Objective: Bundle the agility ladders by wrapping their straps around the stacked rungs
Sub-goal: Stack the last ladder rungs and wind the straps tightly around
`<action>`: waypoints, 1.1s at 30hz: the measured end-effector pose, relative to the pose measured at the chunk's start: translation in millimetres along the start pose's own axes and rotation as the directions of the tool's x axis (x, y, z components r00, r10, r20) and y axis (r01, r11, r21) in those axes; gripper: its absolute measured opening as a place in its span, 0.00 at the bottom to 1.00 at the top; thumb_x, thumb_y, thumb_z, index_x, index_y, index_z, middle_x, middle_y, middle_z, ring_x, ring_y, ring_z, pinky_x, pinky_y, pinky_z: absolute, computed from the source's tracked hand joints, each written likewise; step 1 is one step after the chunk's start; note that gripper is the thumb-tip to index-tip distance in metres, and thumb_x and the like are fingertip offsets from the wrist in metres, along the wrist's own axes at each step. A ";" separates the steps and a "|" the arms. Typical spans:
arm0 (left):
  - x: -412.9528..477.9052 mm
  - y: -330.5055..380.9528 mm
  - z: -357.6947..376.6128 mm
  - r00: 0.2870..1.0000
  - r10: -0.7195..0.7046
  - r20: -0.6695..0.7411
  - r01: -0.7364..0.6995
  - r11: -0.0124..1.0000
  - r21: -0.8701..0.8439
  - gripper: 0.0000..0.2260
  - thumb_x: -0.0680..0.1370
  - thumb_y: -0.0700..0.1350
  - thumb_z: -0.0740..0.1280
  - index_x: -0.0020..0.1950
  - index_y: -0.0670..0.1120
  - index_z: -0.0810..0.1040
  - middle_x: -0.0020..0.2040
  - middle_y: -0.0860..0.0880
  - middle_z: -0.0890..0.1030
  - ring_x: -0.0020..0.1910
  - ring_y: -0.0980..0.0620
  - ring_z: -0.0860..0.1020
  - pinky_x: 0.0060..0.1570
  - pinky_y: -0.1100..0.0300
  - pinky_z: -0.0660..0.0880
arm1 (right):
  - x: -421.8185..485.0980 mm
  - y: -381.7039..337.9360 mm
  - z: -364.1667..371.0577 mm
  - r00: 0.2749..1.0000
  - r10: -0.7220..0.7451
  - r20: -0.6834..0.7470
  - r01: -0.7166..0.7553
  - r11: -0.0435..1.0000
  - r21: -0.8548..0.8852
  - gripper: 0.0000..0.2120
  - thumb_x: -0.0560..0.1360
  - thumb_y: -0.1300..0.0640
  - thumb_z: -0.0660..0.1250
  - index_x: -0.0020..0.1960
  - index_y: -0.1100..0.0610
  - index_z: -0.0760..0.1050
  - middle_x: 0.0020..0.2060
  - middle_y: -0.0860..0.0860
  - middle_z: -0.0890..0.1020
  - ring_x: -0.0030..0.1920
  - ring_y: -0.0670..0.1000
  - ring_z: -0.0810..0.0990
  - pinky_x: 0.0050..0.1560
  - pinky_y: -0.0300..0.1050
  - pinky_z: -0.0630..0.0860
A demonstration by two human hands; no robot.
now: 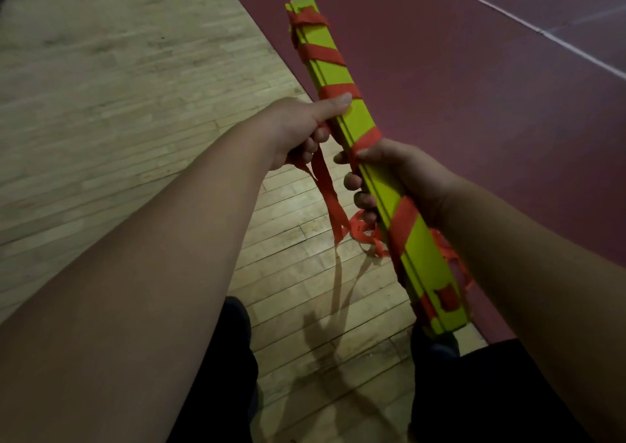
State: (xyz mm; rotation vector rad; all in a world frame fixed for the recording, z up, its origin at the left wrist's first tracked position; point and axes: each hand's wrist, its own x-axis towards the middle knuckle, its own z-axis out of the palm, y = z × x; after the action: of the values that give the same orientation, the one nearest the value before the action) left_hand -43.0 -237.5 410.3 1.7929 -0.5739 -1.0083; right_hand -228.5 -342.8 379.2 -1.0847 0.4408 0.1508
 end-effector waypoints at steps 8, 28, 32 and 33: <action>-12.4 3.7 1.2 0.990 -0.140 0.035 0.127 0.959 0.255 0.35 0.82 0.75 0.55 0.54 0.46 0.86 0.38 0.52 0.85 0.26 0.58 0.74 0.29 0.64 0.72 | 22.7 14.6 4.7 0.821 -0.359 -0.444 -0.231 0.503 -0.833 0.17 0.81 0.51 0.71 0.66 0.52 0.70 0.47 0.54 0.80 0.41 0.54 0.83 0.37 0.49 0.80; -12.6 -0.1 7.7 0.976 0.144 0.165 -0.147 0.989 0.006 0.24 0.84 0.66 0.63 0.47 0.46 0.81 0.34 0.48 0.76 0.30 0.52 0.72 0.30 0.60 0.70 | -14.5 -11.3 -21.5 0.950 0.144 0.276 -0.121 0.988 -0.097 0.18 0.75 0.52 0.68 0.60 0.61 0.74 0.46 0.59 0.81 0.41 0.58 0.81 0.48 0.57 0.80; -16.9 6.9 5.8 0.983 0.144 0.111 -0.168 0.952 0.255 0.32 0.84 0.70 0.60 0.50 0.42 0.85 0.37 0.46 0.85 0.29 0.51 0.77 0.33 0.58 0.77 | -7.8 -12.0 -18.3 0.996 0.090 0.022 -0.080 0.959 -0.272 0.06 0.75 0.56 0.68 0.50 0.57 0.75 0.39 0.56 0.77 0.37 0.56 0.77 0.41 0.52 0.77; -16.3 5.5 3.9 0.986 0.136 0.097 -0.159 0.940 0.303 0.33 0.84 0.70 0.59 0.52 0.41 0.85 0.39 0.45 0.87 0.29 0.51 0.78 0.34 0.58 0.78 | -3.9 -10.7 -17.6 0.993 0.018 -0.117 -0.062 0.923 -0.381 0.06 0.78 0.58 0.68 0.54 0.55 0.77 0.42 0.58 0.80 0.39 0.58 0.79 0.41 0.55 0.79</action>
State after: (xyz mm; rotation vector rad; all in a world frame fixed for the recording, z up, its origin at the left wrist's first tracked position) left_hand -54.8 -229.8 420.8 1.9560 -0.9435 -0.9228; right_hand -233.3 -362.9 382.7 -1.4766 0.5488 0.2197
